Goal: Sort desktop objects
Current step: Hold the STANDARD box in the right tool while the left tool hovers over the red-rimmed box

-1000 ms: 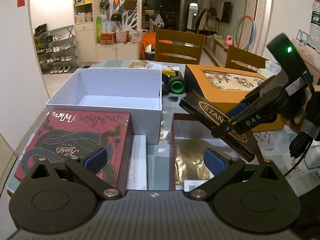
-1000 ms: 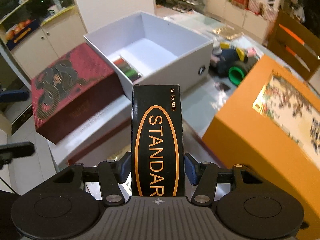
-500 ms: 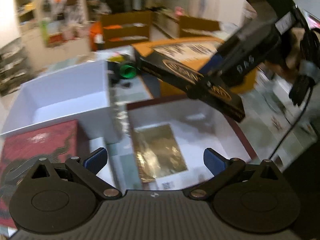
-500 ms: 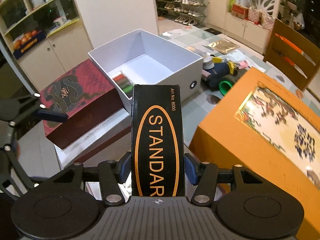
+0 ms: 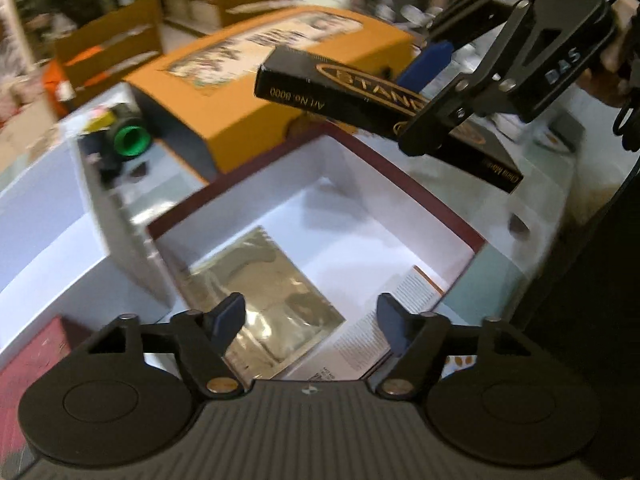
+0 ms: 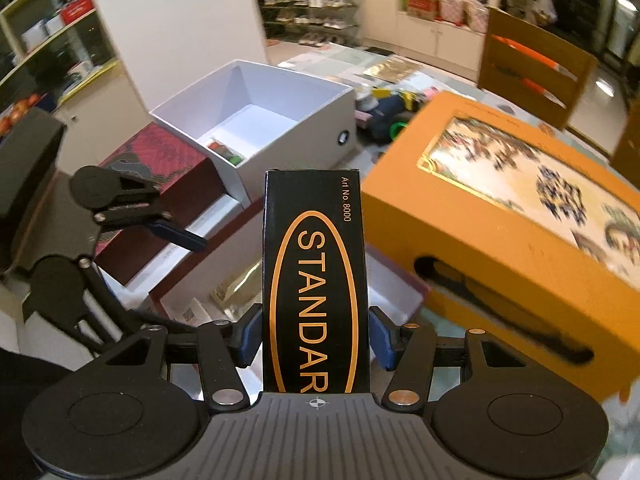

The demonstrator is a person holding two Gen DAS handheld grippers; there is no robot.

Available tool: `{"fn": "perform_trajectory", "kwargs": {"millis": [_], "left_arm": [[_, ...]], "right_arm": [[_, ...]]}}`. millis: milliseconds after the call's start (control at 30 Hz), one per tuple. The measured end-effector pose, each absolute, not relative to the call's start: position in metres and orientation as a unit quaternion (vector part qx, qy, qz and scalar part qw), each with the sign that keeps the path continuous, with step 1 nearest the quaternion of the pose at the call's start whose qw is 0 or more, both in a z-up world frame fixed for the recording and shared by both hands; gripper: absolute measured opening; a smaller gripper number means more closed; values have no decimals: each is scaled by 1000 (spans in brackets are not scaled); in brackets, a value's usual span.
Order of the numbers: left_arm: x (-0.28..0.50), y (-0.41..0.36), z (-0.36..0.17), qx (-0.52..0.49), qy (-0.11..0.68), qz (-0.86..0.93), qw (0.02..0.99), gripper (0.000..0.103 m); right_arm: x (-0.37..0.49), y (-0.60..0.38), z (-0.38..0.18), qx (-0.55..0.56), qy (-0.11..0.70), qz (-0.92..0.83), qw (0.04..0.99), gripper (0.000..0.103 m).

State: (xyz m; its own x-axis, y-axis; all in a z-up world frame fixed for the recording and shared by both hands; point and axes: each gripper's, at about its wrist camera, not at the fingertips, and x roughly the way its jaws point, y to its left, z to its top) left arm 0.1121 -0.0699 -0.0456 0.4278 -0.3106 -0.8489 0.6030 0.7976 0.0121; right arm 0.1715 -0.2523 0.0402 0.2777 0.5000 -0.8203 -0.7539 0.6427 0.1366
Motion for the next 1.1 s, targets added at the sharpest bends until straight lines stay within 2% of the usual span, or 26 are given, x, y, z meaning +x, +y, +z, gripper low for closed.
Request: {"fn": "perform_trajectory", "kwargs": {"millis": [200,567,967,1100], "left_arm": [[122,-76,-57,186,478,-342,787,64],[136,-81,-78,212,500,-392,743,64],[157,-82,-77,222,496,-381,748,64],[160,-86,-84,253,497,-360,748,64]], "right_arm": [[154,-269,39,-113,465,352,805,58],[135,-290,39,-79,480,283,827,57],[129,-298,38,-61,483,252,837,57],[128,-299,39,-58,482,245,839,57]]}}
